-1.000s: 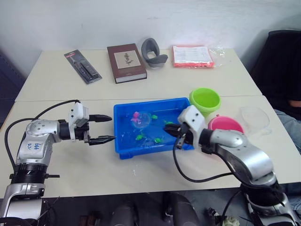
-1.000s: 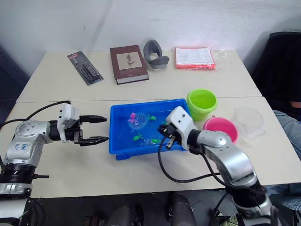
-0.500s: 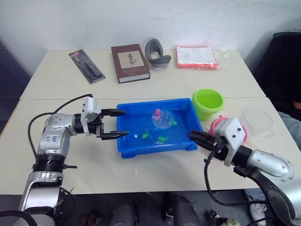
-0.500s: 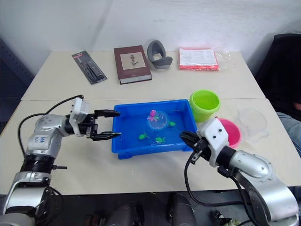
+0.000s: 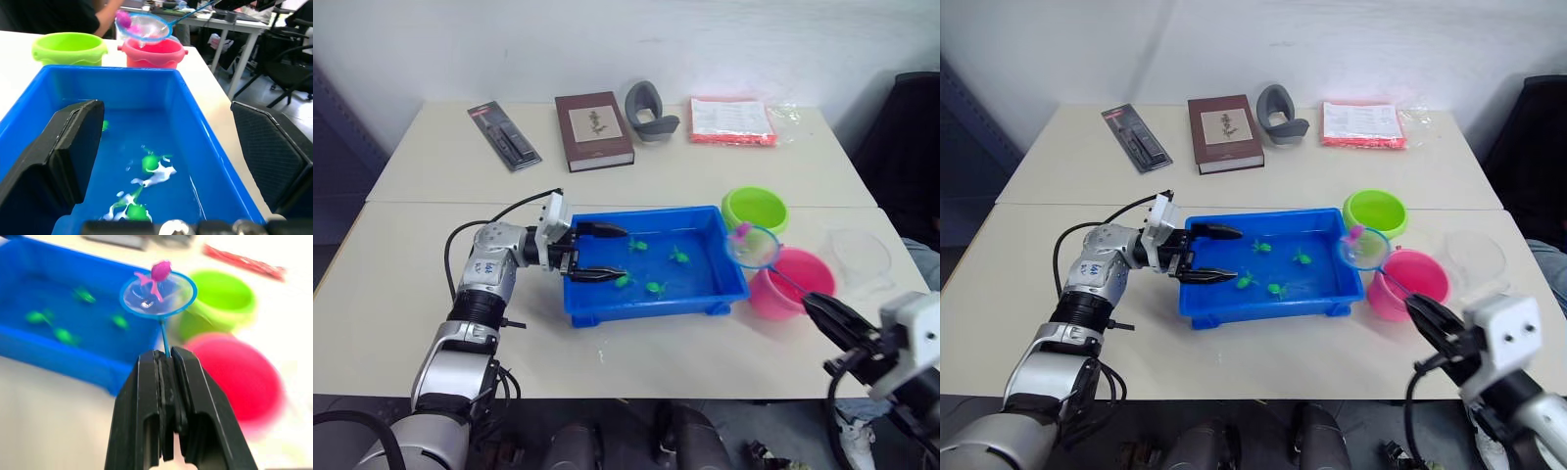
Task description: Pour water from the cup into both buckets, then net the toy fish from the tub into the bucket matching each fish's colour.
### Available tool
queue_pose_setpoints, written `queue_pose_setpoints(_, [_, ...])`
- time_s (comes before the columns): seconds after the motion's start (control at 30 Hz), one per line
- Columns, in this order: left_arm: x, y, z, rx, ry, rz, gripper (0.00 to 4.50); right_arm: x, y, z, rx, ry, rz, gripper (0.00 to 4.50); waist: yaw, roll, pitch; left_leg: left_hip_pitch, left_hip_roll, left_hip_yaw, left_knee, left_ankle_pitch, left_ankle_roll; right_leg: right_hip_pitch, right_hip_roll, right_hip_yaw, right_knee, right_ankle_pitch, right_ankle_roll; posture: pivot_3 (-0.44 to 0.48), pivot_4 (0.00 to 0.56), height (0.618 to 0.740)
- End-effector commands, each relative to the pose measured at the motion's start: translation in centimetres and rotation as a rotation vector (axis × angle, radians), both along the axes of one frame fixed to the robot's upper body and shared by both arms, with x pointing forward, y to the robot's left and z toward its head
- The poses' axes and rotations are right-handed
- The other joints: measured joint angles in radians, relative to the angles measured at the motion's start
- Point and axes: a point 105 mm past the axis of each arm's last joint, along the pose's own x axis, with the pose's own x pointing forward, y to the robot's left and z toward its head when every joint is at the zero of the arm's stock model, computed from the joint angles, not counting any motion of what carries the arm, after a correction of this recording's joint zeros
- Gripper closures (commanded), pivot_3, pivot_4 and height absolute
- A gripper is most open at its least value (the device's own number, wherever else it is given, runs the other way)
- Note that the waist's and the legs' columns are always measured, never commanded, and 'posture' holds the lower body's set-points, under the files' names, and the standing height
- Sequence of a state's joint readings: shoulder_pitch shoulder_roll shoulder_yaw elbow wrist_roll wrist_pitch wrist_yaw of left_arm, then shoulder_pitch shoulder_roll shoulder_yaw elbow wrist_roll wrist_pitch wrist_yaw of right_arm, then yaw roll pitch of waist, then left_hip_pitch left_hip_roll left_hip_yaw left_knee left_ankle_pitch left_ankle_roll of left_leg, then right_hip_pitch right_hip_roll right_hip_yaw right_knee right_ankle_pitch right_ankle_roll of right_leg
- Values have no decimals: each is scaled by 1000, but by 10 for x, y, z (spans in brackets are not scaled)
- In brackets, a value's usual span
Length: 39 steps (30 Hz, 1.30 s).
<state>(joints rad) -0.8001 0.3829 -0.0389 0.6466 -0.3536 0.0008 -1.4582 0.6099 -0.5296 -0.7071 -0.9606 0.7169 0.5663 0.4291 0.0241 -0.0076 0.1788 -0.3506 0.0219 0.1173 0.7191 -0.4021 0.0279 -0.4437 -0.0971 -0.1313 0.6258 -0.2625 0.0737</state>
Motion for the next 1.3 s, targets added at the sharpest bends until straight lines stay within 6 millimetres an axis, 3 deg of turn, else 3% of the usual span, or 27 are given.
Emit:
queue_pose_setpoints(0.03, [-1,-10,6,-10,-25,-39,43,-21,-3,20,-67,-88,-57,4500,0,0,0,1,0,-1,0,0,0,0,0,1,0,0,0,0,150,740])
queue_pose_setpoints(0.3, [-4,-21,8,-25,-28,-60,43,-36,-24,7,-253,-45,-162,4500,-1,0,0,4,5,1,-2,0,0,0,0,5,-3,0,0,0,150,740])
queue_pose_setpoints(0.43, [-7,-24,10,-37,-20,-72,43,-31,-38,2,-637,-73,-150,4500,-1,0,0,5,5,2,-2,0,1,0,0,7,-3,0,0,0,150,740])
queue_pose_setpoints(0.6, [-13,-31,10,-44,-8,-100,43,-29,-53,-9,-877,-90,-156,4500,1,0,0,6,5,2,-2,-1,1,0,1,11,-3,0,0,0,150,740])
queue_pose_setpoints(0.77, [-14,-38,13,-62,-12,-100,43,-24,-51,-9,-1201,-158,-69,4500,-1,0,0,7,5,4,-2,-1,1,0,1,13,-3,0,0,0,150,740])
queue_pose_setpoints(0.97, [-13,-34,14,-60,-20,-77,43,-20,-60,-1,-1322,-209,-119,4500,-2,0,0,8,6,5,-3,0,1,0,2,19,-2,-1,-1,0,150,740])
queue_pose_setpoints(1.1, [-11,-31,15,-61,-25,-59,43,-18,-60,6,-1274,-254,-126,4500,-2,0,0,9,6,6,-2,0,1,1,2,20,-1,-1,-1,0,150,740])
queue_pose_setpoints(1.17, [-8,-26,15,-58,-27,-31,43,-13,-49,19,-1084,-319,-147,4500,-2,0,0,10,6,6,-3,0,1,1,2,20,-1,-1,-1,0,150,740])
queue_pose_setpoints(1.3, [-1,-1,11,-25,-24,42,43,-2,6,27,-482,-301,71,4500,-11,0,0,12,7,6,-2,0,1,1,2,21,0,-1,-2,0,150,740])
